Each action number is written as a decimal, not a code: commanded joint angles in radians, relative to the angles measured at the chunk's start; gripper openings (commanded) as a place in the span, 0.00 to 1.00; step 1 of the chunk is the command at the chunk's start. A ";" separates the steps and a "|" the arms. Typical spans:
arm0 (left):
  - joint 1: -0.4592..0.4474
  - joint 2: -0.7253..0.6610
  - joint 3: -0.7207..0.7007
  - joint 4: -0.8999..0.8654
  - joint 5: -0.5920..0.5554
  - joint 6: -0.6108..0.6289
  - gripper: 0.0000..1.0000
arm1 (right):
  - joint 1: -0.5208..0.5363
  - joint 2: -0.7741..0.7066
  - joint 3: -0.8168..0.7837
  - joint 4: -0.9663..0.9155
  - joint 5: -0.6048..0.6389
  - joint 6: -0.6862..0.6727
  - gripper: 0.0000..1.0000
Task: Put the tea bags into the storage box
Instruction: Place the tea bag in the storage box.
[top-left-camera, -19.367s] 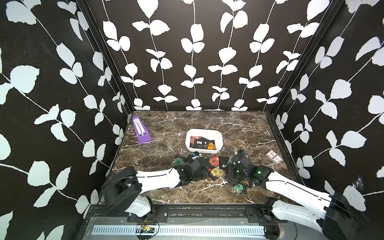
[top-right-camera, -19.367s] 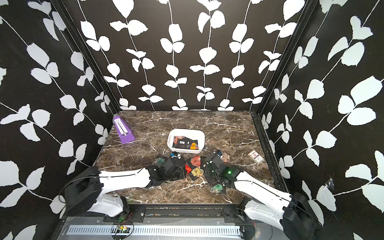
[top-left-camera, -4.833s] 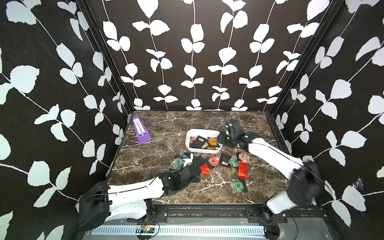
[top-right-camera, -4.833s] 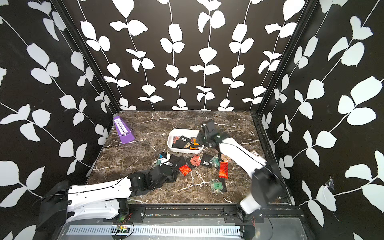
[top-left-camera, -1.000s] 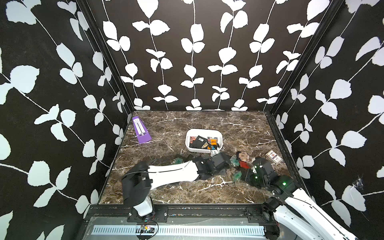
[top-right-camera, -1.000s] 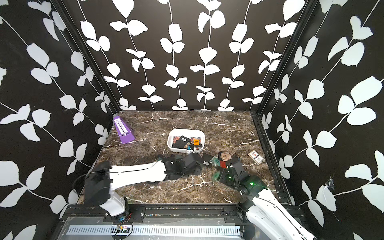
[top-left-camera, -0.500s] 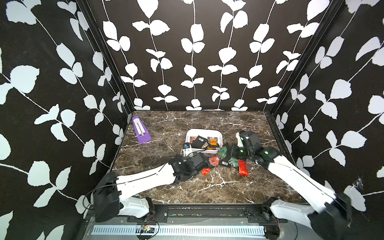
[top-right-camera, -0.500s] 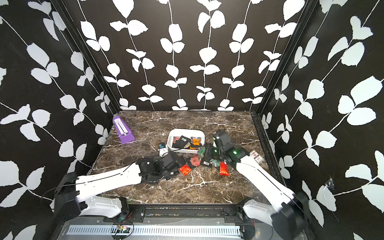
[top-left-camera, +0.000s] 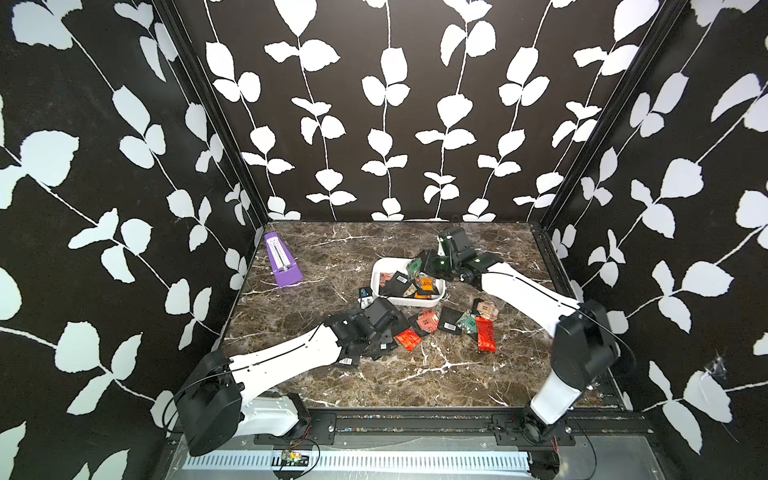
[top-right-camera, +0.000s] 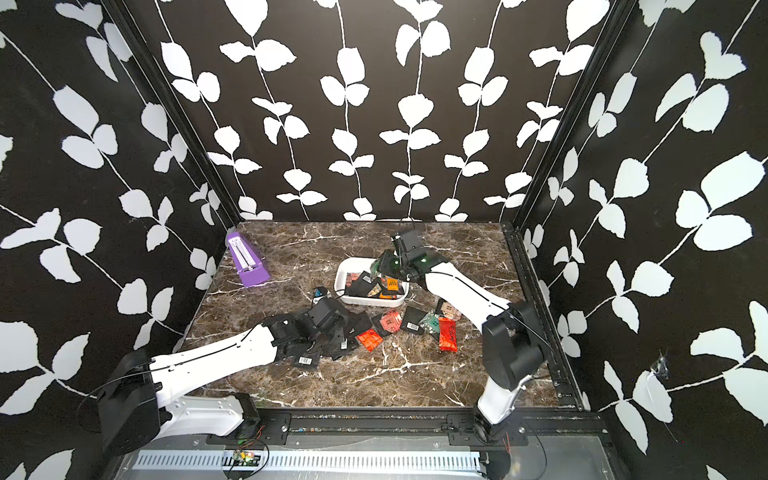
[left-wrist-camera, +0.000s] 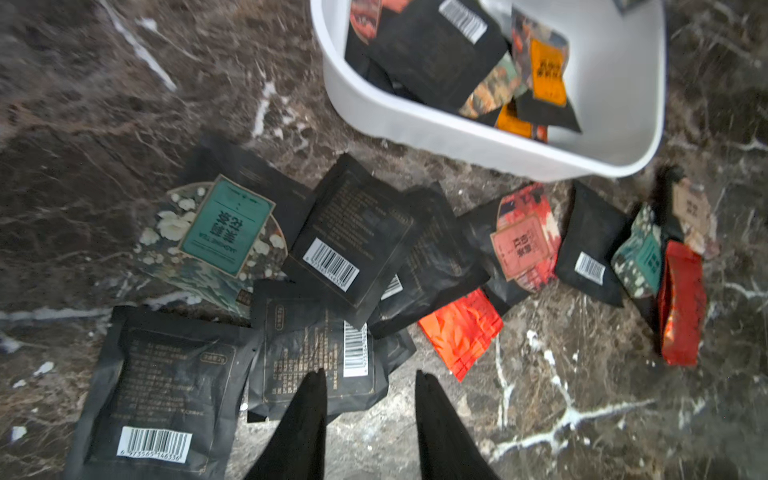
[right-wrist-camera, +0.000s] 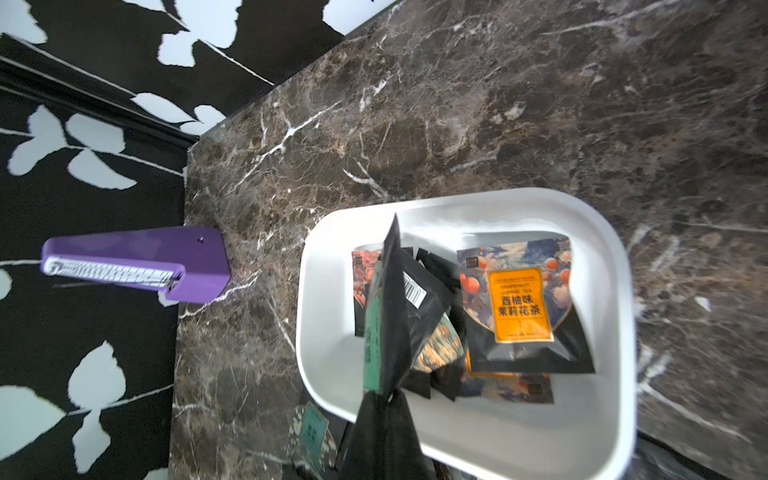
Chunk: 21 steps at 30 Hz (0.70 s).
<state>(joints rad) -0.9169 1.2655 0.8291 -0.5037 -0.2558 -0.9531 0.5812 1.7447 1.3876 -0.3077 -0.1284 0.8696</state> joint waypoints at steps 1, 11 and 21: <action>0.052 -0.038 -0.018 -0.013 0.104 0.083 0.34 | 0.026 0.049 0.036 0.005 0.059 0.057 0.00; 0.172 -0.067 0.017 -0.158 0.216 0.177 0.37 | 0.058 0.128 0.072 -0.064 0.092 0.138 0.22; 0.259 -0.188 -0.027 -0.232 0.255 0.124 0.39 | 0.115 -0.166 -0.110 -0.117 0.181 0.143 0.44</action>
<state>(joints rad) -0.6830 1.1294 0.8268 -0.6907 -0.0280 -0.8120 0.6521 1.6817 1.3464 -0.3950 -0.0040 1.0073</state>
